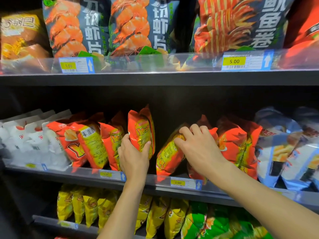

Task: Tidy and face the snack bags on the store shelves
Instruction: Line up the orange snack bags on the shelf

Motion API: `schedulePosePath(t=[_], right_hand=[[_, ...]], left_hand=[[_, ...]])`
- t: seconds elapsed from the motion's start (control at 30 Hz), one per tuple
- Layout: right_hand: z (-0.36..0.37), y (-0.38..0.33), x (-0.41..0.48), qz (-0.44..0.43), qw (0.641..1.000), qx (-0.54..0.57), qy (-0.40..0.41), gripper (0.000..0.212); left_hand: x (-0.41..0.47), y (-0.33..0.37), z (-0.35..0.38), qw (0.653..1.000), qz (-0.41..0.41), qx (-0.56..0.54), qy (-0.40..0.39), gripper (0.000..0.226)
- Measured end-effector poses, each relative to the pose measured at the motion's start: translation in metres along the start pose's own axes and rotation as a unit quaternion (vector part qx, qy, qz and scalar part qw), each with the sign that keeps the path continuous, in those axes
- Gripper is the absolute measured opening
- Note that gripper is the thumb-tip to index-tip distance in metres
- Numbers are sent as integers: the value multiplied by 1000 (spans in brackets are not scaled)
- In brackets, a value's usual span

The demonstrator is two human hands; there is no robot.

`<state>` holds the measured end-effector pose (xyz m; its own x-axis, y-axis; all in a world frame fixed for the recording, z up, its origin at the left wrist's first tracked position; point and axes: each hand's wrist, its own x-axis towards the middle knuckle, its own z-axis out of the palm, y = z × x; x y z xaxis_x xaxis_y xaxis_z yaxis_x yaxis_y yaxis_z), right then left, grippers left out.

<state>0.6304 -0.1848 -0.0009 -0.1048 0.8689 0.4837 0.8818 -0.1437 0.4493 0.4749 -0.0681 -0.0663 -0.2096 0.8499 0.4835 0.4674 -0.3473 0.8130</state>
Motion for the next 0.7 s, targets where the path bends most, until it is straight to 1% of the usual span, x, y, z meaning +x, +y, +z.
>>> schedulePosePath(t=[0.1,0.3,0.4,0.57,0.7], right_hand=[[1,0,2,-1,1000,6,2,42],[0,-2,5,-3,1000,7,27,38],[1,-4,8,-7,999,13,42,38],[1,-5,9,-3,998,28,60,43],[-2,-4,10,13,996,36,79,47]], left_hand=[[-4,-11,2,999,-2,45,4,81],[-8,-23,0,997,-18,80,10,78],[-3,-26,-2,996,-17,81,10,81],[-5,-30,-9,998,-11,61,5,89],[-15,-28,-15,998,19,58,13,96]])
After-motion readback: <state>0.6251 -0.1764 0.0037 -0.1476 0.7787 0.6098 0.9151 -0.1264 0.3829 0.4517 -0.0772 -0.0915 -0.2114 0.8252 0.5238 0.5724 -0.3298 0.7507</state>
